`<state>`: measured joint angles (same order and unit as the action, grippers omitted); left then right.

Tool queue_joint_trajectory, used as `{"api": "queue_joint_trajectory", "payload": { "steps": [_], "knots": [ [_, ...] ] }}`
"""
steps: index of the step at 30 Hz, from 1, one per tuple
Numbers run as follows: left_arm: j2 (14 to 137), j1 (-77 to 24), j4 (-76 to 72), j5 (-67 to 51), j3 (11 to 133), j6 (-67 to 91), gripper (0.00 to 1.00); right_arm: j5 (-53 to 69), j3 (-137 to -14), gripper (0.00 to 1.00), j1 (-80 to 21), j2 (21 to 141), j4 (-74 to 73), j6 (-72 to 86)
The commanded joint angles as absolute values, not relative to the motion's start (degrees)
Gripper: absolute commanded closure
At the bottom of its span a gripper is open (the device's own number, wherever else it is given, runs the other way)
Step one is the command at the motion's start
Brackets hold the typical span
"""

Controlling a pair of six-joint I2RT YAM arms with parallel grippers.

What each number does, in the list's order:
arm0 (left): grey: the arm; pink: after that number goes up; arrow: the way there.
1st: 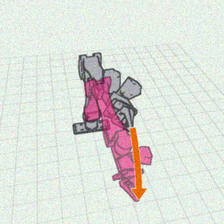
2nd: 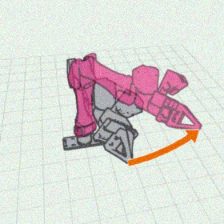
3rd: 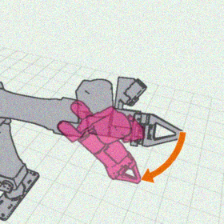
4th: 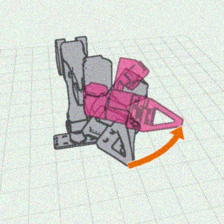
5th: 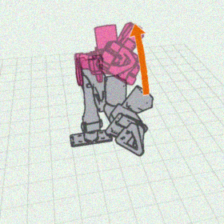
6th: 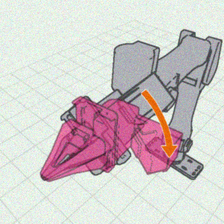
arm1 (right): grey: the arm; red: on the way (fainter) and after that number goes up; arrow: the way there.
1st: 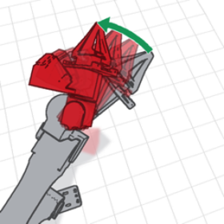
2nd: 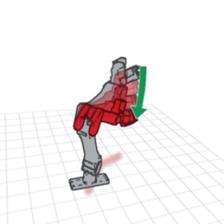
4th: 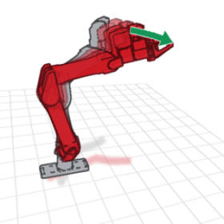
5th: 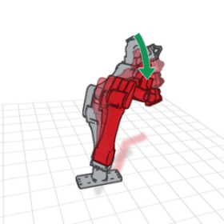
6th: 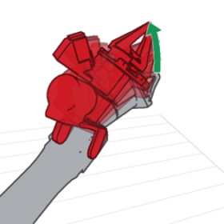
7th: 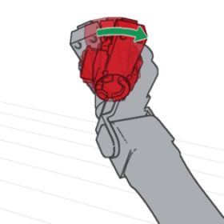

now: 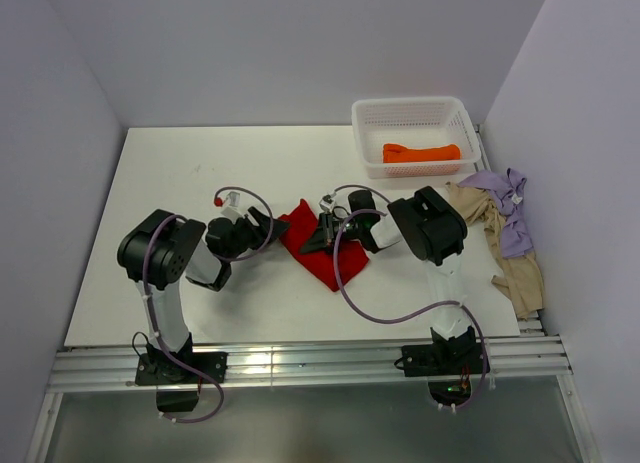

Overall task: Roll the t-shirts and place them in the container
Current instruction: Roll the tshirt

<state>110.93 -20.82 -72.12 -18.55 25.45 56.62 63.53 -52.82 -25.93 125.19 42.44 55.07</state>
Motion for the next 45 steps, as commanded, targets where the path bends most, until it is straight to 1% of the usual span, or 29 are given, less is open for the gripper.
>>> {"api": "queue_joint_trajectory", "payload": {
  "steps": [1, 6, 9, 10, 14, 16, 17, 19, 21, 22, 24, 25, 28, 30, 31, 33, 38, 41, 45],
  "knots": [
    [114.4, -21.0, -63.4, -17.3, 24.7, 54.6, 0.35, 63.7, -51.2, 1.00, -25.4, 127.7, 43.8, 56.2],
    [113.4, -21.0, -62.6, -17.1, 25.1, 53.9, 0.39, 64.2, -50.7, 1.00, -25.4, 128.0, 45.3, 57.0],
    [112.2, -21.0, -62.0, -16.9, 25.1, 53.5, 0.43, 64.2, -50.4, 1.00, -25.6, 127.5, 44.7, 56.7],
    [111.8, -21.0, -61.7, -16.9, 25.1, 53.4, 0.44, 63.6, -50.3, 0.99, -25.5, 127.1, 43.5, 56.3],
    [109.6, -20.9, -58.6, -16.4, 25.6, 52.6, 0.46, 60.0, -50.4, 0.67, -25.5, 123.6, 35.2, 48.9],
    [108.9, -21.0, -56.4, -16.1, 25.8, 52.2, 0.46, 58.3, -50.9, 0.65, -25.6, 121.7, 30.8, 45.7],
    [108.2, -20.9, -55.8, -15.8, 25.9, 51.8, 0.46, 57.3, -51.2, 0.62, -25.5, 119.6, 26.1, 42.6],
    [107.5, -21.2, -53.2, -15.2, 26.3, 51.5, 0.46, 54.9, -51.8, 0.61, -25.8, 116.9, 21.2, 40.3],
    [106.1, -21.4, -51.4, -14.4, 26.9, 51.1, 0.46, 52.7, -52.1, 0.59, -26.1, 115.4, 18.7, 37.7],
    [105.6, -21.6, -49.2, -14.1, 27.2, 50.7, 0.46, 52.0, -52.6, 0.53, -26.4, 114.1, 16.4, 36.8],
    [103.9, -22.1, -46.9, -13.1, 28.1, 50.3, 0.46, 48.9, -53.4, 0.50, -26.7, 112.9, 13.5, 34.1],
    [103.2, -22.2, -45.9, -12.7, 28.3, 50.0, 0.46, 48.0, -53.6, 0.45, -27.3, 111.7, 11.4, 33.3],
    [100.7, -23.1, -41.2, -11.1, 29.4, 49.2, 0.46, 45.7, -53.7, 0.39, -28.2, 109.4, 9.0, 31.3],
    [99.1, -23.7, -37.8, -10.2, 30.4, 48.9, 0.46, 44.0, -53.5, 0.37, -28.6, 107.8, 7.5, 29.7],
    [98.7, -23.8, -36.9, -9.8, 30.8, 48.8, 0.45, 41.4, -53.5, 0.34, -28.8, 105.9, 5.2, 28.8],
    [97.8, -24.2, -34.7, -9.8, 31.8, 48.5, 0.45, 38.2, -53.7, 0.32, -30.0, 103.9, 2.3, 25.7],
    [97.2, -25.0, -30.9, -9.6, 34.2, 48.8, 0.45, 23.6, -54.9, 0.32, -34.0, 97.2, -7.6, 19.6],
    [96.5, -25.1, -29.7, -9.4, 34.6, 49.1, 0.44, 15.9, -57.0, 0.32, -38.0, 96.2, -12.4, 17.3],
    [95.2, -25.2, -28.4, -9.1, 34.7, 49.6, 0.43, 11.1, -59.1, 0.32, -41.8, 96.9, -13.8, 16.1]
  ]
}}
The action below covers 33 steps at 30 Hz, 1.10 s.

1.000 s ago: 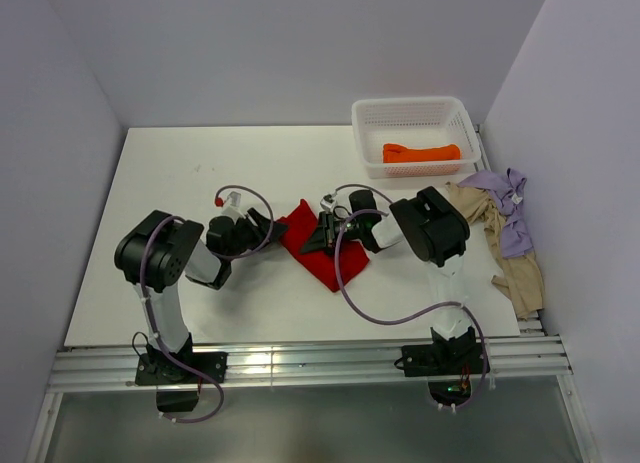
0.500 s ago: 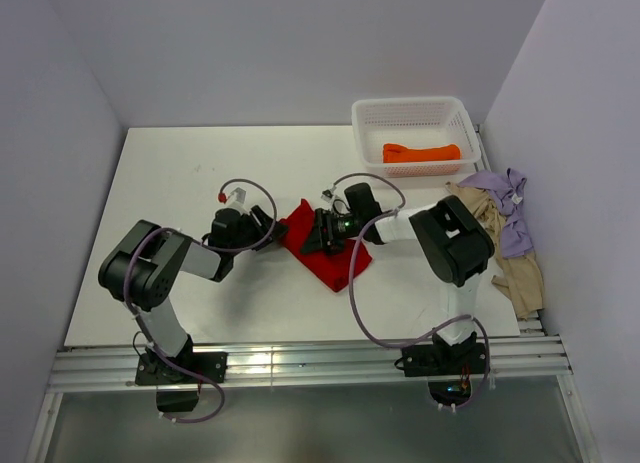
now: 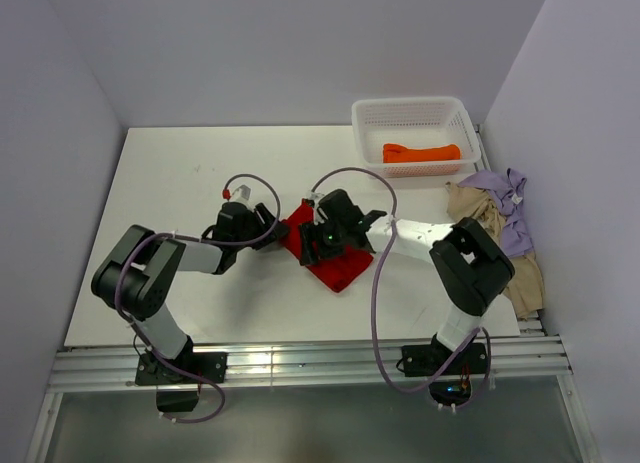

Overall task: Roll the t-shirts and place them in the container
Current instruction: Roll the tshirt

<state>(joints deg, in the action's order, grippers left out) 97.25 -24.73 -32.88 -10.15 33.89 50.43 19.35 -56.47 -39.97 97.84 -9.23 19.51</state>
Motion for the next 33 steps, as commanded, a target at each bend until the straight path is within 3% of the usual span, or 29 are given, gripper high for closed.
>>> {"api": "queue_joint_trajectory", "payload": {
  "steps": [1, 5, 10, 14, 17, 21, 24, 26, 29, 33],
  "knots": [
    [94.8, -25.1, -28.2, -9.2, 34.7, 49.7, 0.43, 10.6, -59.4, 0.32, -42.8, 97.5, -13.6, 15.6],
    [93.8, -25.2, -27.2, -9.3, 35.0, 49.7, 0.43, 8.7, -61.5, 0.34, -44.2, 99.7, -13.9, 15.0],
    [92.3, -25.1, -26.1, -9.8, 35.2, 49.8, 0.43, 6.3, -63.0, 0.50, -44.6, 102.4, -13.3, 14.6],
    [90.9, -25.1, -25.5, -10.2, 35.2, 49.8, 0.43, 4.3, -62.9, 0.52, -44.6, 103.1, -11.8, 14.2],
    [89.9, -25.1, -24.8, -10.3, 35.1, 50.0, 0.42, 3.4, -63.1, 0.60, -44.7, 103.7, -11.3, 13.7],
    [88.7, -25.0, -23.2, -9.8, 34.9, 50.1, 0.40, 6.0, -62.5, 1.00, -45.1, 103.6, -10.2, 13.8],
    [86.8, -24.0, -22.7, -11.0, 34.0, 50.8, 0.33, 12.4, -61.4, 1.00, -45.1, 102.1, -8.6, 14.1],
    [84.3, -22.9, -23.1, -11.4, 32.4, 50.8, 0.22, 16.6, -60.0, 1.00, -44.7, 101.2, -6.5, 15.3],
    [80.8, -22.2, -24.0, -11.4, 30.2, 50.2, 0.14, 27.3, -57.9, 1.00, -42.4, 100.2, -2.6, 18.1],
    [77.3, -21.5, -27.2, -12.3, 26.6, 49.3, 0.08, 43.0, -54.3, 1.00, -39.0, 100.5, 8.4, 25.2]
  ]
}}
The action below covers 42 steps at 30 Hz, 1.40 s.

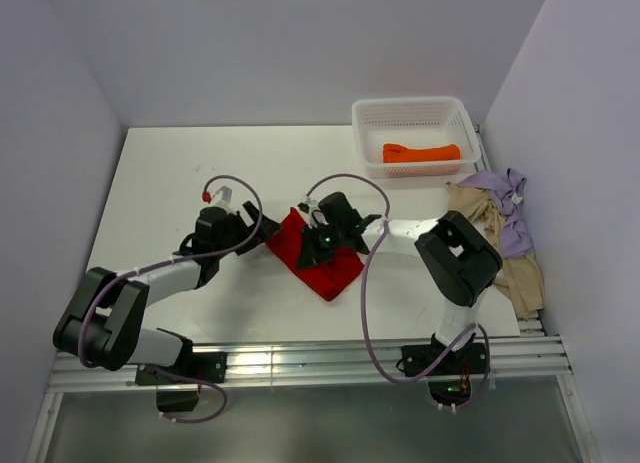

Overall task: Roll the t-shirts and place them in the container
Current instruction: Roll the tshirt

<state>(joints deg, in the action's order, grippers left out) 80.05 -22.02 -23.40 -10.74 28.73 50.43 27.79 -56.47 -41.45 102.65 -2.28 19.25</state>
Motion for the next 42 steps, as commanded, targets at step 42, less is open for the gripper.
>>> {"api": "queue_joint_trajectory", "payload": {
  "steps": [42],
  "knots": [
    [100.3, -21.9, -58.5, -13.1, 20.1, 59.1, 0.01, 66.7, -42.0, 1.00, -27.5, 131.7, 94.7, 85.7]
  ]
}}
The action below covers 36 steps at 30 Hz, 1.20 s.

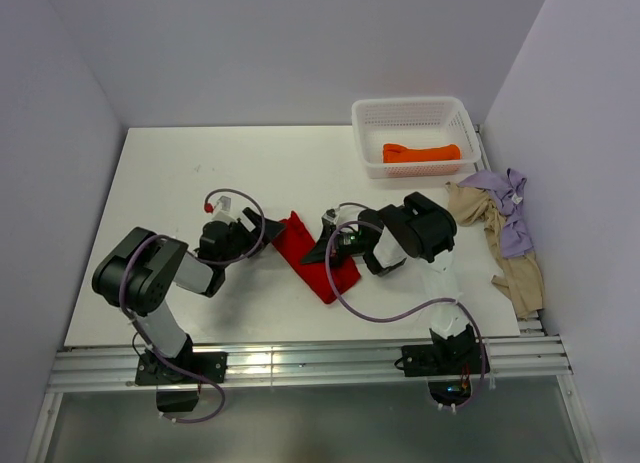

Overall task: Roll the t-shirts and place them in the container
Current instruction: Roll the tshirt

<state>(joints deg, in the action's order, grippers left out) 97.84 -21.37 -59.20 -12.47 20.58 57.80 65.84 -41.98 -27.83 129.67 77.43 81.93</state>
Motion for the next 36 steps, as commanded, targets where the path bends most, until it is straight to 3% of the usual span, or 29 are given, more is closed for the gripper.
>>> {"api": "queue_joint_trajectory", "payload": {
  "steps": [1, 12, 20, 22, 26, 29, 30, 32, 36],
  "knots": [
    [100.5, -21.9, -58.4, -12.9, 20.0, 59.2, 0.01, 66.7, -42.2, 1.00, -27.4, 131.8, 95.1, 86.1],
    [106.4, -23.3, -59.9, -12.6, 21.4, 64.2, 0.02, 66.6, -42.3, 1.00, -27.3, 132.5, 96.0, 87.0],
    [106.4, -23.5, -58.8, -10.9, 23.1, 62.2, 0.25, 66.9, -42.4, 1.00, -27.3, 133.1, 96.1, 87.5],
    [106.2, -23.5, -58.4, -10.4, 23.4, 60.9, 0.35, 67.0, -42.2, 1.00, -27.3, 133.0, 96.2, 87.5],
    [107.1, -23.4, -60.6, -11.2, 24.3, 59.1, 0.40, 67.3, -42.3, 1.00, -27.3, 133.3, 95.9, 87.5],
    [107.5, -23.4, -61.2, -11.7, 25.1, 58.0, 0.59, 67.5, -42.3, 1.00, -27.3, 133.5, 95.4, 87.4],
    [107.3, -23.4, -60.6, -11.8, 25.5, 57.5, 0.82, 67.6, -42.2, 1.00, -27.3, 133.4, 94.6, 86.8],
    [106.7, -23.4, -58.0, -11.5, 26.5, 56.8, 1.00, 67.3, -41.8, 0.97, -27.3, 133.0, 93.3, 85.7],
    [104.2, -23.5, -54.2, -11.0, 26.9, 54.2, 1.00, 66.6, -41.0, 0.75, -27.3, 129.4, 84.0, 76.9]
  ]
}}
